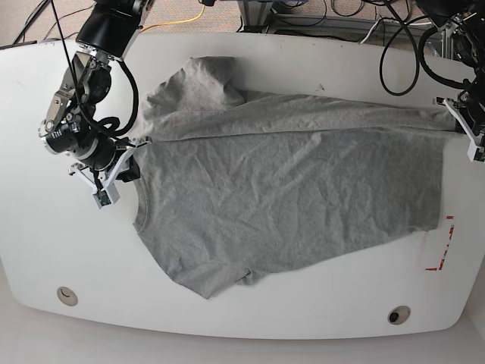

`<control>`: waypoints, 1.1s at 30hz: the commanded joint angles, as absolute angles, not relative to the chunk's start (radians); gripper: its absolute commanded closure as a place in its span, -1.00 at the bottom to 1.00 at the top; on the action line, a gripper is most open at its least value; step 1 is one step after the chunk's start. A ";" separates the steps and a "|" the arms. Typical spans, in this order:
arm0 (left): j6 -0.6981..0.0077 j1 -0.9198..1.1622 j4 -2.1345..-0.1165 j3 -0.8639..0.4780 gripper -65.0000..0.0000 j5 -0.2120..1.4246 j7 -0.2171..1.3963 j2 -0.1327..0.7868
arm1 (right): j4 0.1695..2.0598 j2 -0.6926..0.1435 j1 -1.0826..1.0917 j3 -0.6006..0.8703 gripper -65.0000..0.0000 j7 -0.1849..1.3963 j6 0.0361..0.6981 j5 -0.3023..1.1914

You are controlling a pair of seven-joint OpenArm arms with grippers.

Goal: Layout the t-shirt on the table in an organized manner, then fold the t-shirt properly
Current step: 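Fold the shoulder edge over toward the hem with both grippers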

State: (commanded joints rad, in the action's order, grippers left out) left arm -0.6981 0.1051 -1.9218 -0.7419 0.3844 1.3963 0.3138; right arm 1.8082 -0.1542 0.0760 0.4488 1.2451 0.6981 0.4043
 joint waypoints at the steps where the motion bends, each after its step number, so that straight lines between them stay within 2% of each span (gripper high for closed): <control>1: -0.698 0.105 -1.922 -0.742 0.99 0.384 1.396 0.314 | 1.810 -0.154 0.068 0.449 0.74 1.250 0.698 0.407; 2: -0.698 0.107 -1.922 -0.742 0.99 0.384 1.396 0.314 | 1.811 -0.154 0.059 0.449 0.66 1.254 0.698 0.409; 4: -0.698 0.110 -1.922 -0.742 0.99 0.384 1.396 0.314 | 1.834 -0.154 0.030 0.450 0.36 1.264 0.698 0.410; 5: -0.698 0.110 -1.922 -0.742 0.99 0.384 1.396 0.314 | 1.860 -0.153 0.004 0.453 0.14 1.264 0.698 0.409; 6: -0.698 0.110 -1.922 -0.742 0.99 0.384 1.396 0.314 | 1.873 -0.151 -0.008 0.453 0.03 1.264 0.698 0.409; 9: -0.698 0.110 -1.922 -0.742 0.99 0.384 1.396 0.314 | 1.931 -0.148 -0.073 0.453 -0.49 1.264 0.698 0.410; 11: -0.698 0.111 -1.922 -0.742 0.99 0.384 1.396 0.314 | 1.931 -0.136 -0.101 0.453 -0.70 1.259 0.698 0.410; 13: -0.698 0.111 -1.922 -0.742 0.99 0.384 1.396 0.314 | 1.908 -0.114 -0.116 0.456 -0.76 1.247 0.698 0.401; 21: -0.698 0.124 -1.922 -0.742 0.99 0.384 1.396 0.314 | 1.699 -0.101 -0.127 0.499 -0.75 1.188 0.698 0.412; 33: -0.698 0.150 -1.922 -0.742 0.99 0.386 1.396 0.314 | 1.690 -0.090 -0.137 0.498 -0.70 1.145 0.698 0.412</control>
